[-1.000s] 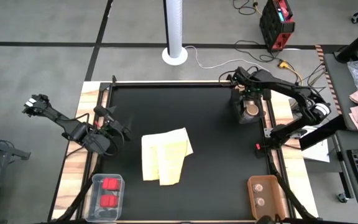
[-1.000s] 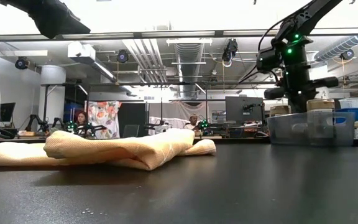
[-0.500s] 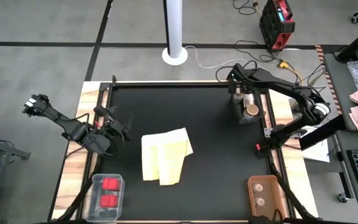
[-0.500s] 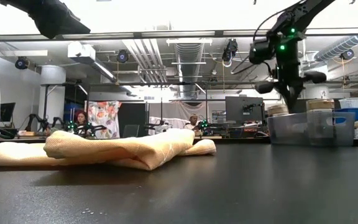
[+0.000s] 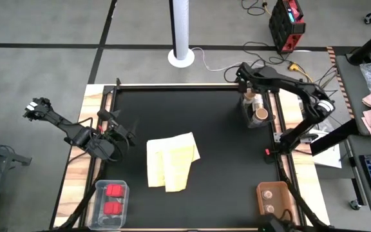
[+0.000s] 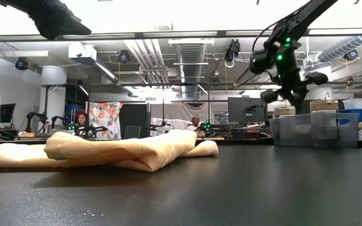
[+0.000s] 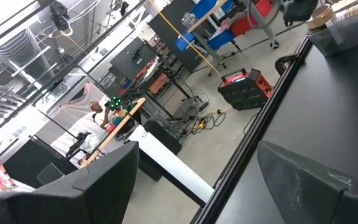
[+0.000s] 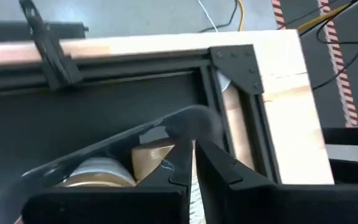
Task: Sort spices by type
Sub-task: Remove the top left golden spice bottle from the black bin
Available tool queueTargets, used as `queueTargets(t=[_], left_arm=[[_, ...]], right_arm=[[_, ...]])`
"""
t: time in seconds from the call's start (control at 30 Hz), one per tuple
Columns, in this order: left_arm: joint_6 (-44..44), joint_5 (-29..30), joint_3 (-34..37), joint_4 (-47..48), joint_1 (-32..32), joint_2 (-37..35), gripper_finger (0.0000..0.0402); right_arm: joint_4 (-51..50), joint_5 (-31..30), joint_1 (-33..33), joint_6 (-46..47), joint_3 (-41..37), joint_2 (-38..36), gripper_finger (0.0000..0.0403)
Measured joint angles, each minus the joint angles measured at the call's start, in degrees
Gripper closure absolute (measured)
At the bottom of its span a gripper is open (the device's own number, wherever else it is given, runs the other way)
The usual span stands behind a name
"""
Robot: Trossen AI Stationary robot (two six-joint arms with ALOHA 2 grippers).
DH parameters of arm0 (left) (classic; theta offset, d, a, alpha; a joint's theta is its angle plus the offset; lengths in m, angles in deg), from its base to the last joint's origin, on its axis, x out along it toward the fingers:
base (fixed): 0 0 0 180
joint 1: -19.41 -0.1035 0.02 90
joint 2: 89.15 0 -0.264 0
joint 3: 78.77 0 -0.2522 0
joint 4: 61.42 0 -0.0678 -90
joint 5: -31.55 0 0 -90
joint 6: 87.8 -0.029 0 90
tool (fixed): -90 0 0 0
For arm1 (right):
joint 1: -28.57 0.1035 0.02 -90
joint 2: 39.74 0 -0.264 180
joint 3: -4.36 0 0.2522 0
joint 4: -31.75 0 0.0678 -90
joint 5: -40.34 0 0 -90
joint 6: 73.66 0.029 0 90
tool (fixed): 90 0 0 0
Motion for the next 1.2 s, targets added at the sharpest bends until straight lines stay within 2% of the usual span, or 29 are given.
queueTargets(t=[0.27,0.63,0.77,0.93,1.03,1.2], left_arm=[[0.00,0.00,0.06,0.07,0.00,0.00,0.0091],[0.15,0.00,0.13,0.34,0.00,0.00,0.0091],[0.17,0.00,0.13,0.37,0.00,0.00,0.0091],[0.21,0.00,0.13,0.38,0.00,0.00,0.0091],[0.30,0.00,0.13,0.40,0.00,0.00,0.0091],[0.61,0.00,0.13,0.41,0.00,0.00,0.0091]], right_arm=[[-0.08,0.12,-0.04,-0.66,0.58,4.07,0.0390],[-3.92,1.31,0.84,-5.13,10.40,0.16,0.0390],[-5.38,6.12,1.48,-9.12,12.94,0.02,0.0384],[-5.43,17.81,2.02,-12.87,13.29,0.03,0.0344],[-5.74,18.58,3.12,-17.24,13.40,0.05,0.0305],[-8.73,18.60,4.65,-17.03,13.56,0.03,0.0236]])
